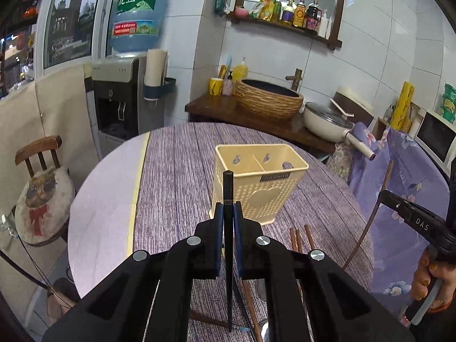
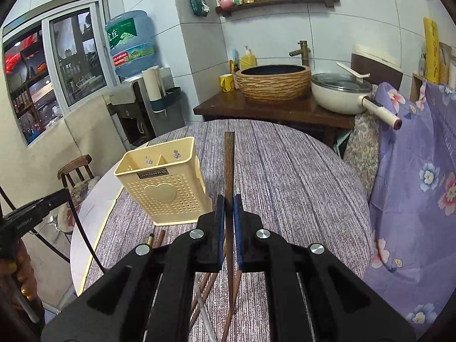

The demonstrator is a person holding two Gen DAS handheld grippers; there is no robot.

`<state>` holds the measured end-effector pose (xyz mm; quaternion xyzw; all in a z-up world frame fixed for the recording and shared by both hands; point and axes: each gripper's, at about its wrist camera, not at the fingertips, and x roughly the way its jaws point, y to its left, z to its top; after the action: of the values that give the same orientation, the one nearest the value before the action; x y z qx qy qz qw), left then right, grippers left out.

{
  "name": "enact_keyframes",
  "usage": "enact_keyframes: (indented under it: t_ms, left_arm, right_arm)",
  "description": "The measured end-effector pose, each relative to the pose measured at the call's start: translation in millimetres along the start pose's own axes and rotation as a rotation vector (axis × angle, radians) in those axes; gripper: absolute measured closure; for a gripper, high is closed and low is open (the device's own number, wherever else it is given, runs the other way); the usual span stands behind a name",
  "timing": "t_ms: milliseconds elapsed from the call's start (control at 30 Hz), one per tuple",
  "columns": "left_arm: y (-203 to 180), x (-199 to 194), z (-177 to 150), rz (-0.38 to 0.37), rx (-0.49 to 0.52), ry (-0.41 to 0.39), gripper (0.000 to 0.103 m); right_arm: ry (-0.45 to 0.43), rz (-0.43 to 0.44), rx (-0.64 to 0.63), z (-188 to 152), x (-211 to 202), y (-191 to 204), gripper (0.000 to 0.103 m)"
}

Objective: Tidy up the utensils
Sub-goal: 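Lift both held chopsticks and carry them above the cream basket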

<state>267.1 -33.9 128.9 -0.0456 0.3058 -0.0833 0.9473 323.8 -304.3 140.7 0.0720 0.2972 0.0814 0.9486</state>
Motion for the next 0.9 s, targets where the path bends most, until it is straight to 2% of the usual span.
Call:
enact_keyframes:
  t_ms: [433, 533, 733, 900]
  left_arm:
    - [-4, -20, 20, 0.015, 0.034, -0.058, 0.095]
    - [-5, -23, 33, -0.004, 0.034, -0.065, 0.095]
    - [-15, -40, 76, -0.006, 0.047, -0.133, 0.095]
    - [-21, -53, 126, -0.021, 0.006, -0.209, 0.095]
  right_arm:
    - [-0.034, 0.028, -0.029, 19, -14, 17, 0.096]
    - [-0.045, 0.046, -0.035, 27, -13, 25, 0.096]
    - [-0.117, 0.084, -0.041, 67, -19, 49, 0.096]
    - [-0.184, 0.094, -0.029, 122, -23, 76, 0.096]
